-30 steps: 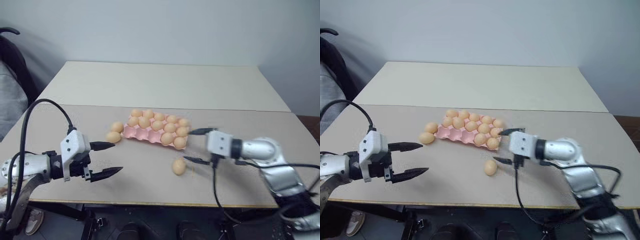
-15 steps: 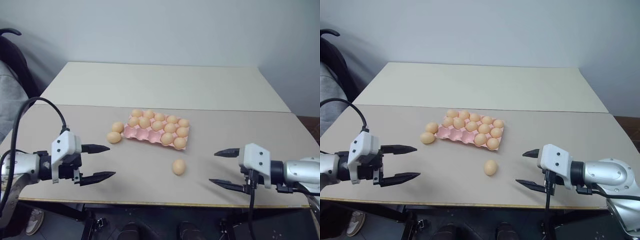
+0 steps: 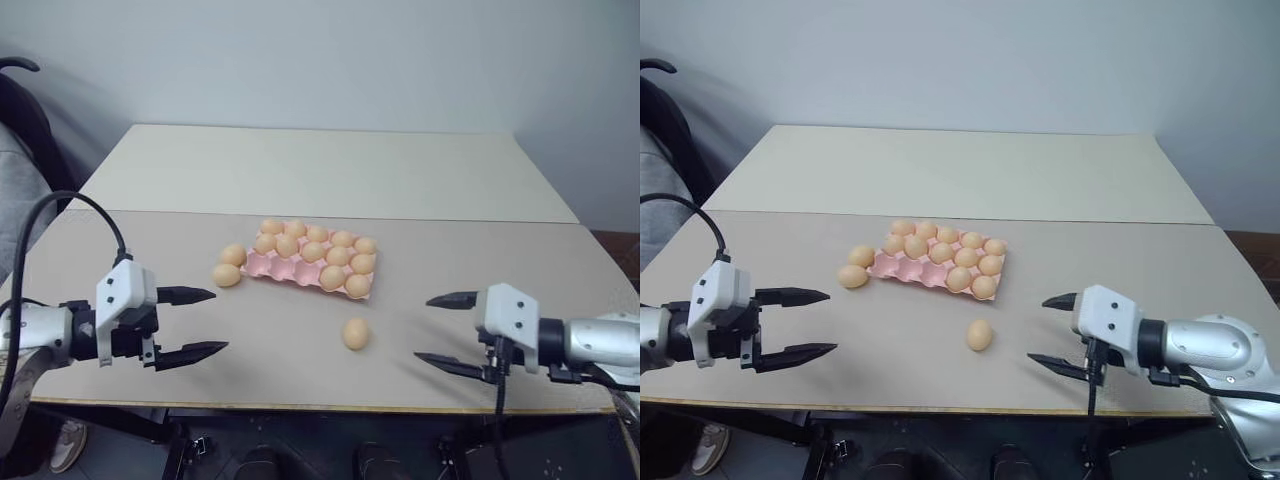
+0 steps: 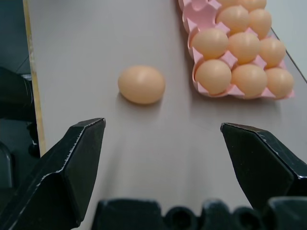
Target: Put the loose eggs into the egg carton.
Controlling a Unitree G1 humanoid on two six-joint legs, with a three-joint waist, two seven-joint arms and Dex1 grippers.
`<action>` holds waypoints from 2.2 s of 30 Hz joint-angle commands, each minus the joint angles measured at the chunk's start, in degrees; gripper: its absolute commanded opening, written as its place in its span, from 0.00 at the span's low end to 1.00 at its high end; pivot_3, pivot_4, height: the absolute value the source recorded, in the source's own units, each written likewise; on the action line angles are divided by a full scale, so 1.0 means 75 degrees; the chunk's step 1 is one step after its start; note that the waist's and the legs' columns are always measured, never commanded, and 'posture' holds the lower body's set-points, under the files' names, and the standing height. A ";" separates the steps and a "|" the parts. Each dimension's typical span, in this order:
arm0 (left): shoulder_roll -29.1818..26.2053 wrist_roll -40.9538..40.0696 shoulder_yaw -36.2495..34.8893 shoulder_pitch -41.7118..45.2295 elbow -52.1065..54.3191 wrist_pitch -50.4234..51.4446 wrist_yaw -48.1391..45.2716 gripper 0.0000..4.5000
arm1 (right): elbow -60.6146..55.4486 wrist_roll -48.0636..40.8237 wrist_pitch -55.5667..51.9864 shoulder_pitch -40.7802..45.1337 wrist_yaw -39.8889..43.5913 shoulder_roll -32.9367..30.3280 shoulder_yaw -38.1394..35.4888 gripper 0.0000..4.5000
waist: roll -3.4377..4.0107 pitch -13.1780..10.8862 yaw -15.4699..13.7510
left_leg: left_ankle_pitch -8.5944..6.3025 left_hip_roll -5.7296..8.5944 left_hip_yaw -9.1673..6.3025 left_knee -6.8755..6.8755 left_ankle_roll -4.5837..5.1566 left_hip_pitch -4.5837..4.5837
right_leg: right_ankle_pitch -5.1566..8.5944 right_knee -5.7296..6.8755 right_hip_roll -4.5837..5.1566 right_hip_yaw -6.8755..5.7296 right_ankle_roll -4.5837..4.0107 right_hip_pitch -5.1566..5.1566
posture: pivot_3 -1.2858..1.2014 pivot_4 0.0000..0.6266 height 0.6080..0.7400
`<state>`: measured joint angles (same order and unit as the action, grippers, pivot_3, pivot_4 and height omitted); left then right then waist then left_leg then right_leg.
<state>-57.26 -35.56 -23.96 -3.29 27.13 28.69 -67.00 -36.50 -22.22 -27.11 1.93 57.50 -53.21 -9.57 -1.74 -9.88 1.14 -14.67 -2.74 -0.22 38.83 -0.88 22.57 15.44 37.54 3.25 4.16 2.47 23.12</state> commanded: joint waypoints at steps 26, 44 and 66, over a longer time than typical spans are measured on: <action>0.0019 -0.0145 -0.0747 -0.0559 0.0562 -0.0010 0.0358 0.94 | 0.2579 0.2689 0.1398 0.2248 -0.0766 0.2081 0.3843 0.99 | -0.0001 0.0001 -0.0030 | 0.0000 0.0000 0.0000 0.0002 0.0000 0.0006 | 0.0000 0.0003 0.0001 -0.0003 -0.0002 0.0008 | 0.52 0.24 1.00; 0.0057 -0.0116 -0.0667 -0.0606 0.0515 -0.0085 0.0412 0.94 | 0.2448 0.2505 0.1698 0.2669 -0.0901 0.2601 0.3522 0.60 | 0.0000 0.0001 0.0005 | 0.0000 0.0000 -0.0001 0.0002 0.0000 0.0005 | 0.0000 0.0007 0.0000 -0.0002 -0.0003 0.0008 | 0.52 0.24 1.00; 0.0218 -0.0171 -0.0926 -0.1170 0.0860 0.0024 0.0691 0.94 | 0.6723 0.4027 0.3225 0.5591 -0.2280 0.5107 0.4164 0.96 | 0.0002 -0.0001 0.0195 | 0.0001 -0.0004 -0.0005 -0.0006 -0.0002 0.0006 | -0.0002 0.0018 -0.0001 -0.0003 -0.0007 0.0020 | 0.52 0.24 1.00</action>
<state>-55.75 -36.11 -28.75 -12.07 31.97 28.88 -62.21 14.35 7.79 -5.09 42.39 40.89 -15.09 22.15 -1.73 -9.89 2.61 -14.67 -2.77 -0.26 38.79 -0.90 22.61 15.43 37.69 3.25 4.14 2.41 23.27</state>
